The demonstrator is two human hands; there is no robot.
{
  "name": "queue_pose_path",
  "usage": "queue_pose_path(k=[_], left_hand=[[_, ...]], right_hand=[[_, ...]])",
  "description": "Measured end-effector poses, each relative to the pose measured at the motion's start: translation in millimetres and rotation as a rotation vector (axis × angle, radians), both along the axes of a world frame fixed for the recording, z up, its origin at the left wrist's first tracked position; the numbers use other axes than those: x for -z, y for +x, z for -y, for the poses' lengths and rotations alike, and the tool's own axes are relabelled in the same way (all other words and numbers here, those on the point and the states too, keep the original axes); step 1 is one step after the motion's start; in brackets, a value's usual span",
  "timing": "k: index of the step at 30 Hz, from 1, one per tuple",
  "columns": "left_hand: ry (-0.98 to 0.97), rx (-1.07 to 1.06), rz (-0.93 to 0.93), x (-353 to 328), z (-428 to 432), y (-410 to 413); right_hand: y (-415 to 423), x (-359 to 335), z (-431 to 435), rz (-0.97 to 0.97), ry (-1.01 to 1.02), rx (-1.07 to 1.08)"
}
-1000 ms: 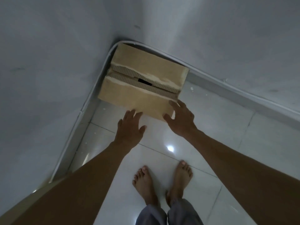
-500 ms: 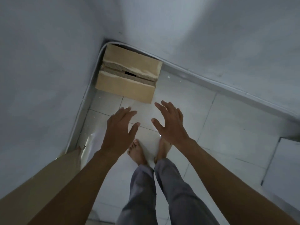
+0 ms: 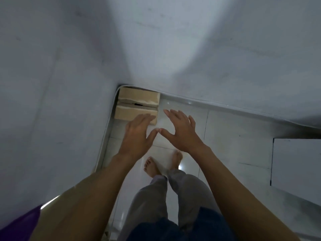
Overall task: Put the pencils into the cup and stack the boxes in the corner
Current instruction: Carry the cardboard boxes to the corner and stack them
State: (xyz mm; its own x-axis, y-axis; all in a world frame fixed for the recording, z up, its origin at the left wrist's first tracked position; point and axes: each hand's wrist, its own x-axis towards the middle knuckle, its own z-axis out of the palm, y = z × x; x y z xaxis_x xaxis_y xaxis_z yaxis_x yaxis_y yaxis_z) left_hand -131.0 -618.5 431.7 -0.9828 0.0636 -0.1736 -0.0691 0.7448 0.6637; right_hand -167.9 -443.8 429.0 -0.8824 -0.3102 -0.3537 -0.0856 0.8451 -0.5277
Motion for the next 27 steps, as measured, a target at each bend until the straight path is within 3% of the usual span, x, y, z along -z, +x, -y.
queue_pose_path(k=[10, 19, 27], left_hand=[[-0.054, 0.114, -0.136, -83, -47, 22], [-0.188, 0.270, -0.267, -127, -123, 80], [-0.170, 0.341, -0.306, -144, -204, 154]], right_hand=[[55, -78, -58, -0.132, -0.063, 0.112], [117, -122, -140, -0.394, 0.134, -0.033], [197, -138, -222, -0.375, 0.219, 0.055]])
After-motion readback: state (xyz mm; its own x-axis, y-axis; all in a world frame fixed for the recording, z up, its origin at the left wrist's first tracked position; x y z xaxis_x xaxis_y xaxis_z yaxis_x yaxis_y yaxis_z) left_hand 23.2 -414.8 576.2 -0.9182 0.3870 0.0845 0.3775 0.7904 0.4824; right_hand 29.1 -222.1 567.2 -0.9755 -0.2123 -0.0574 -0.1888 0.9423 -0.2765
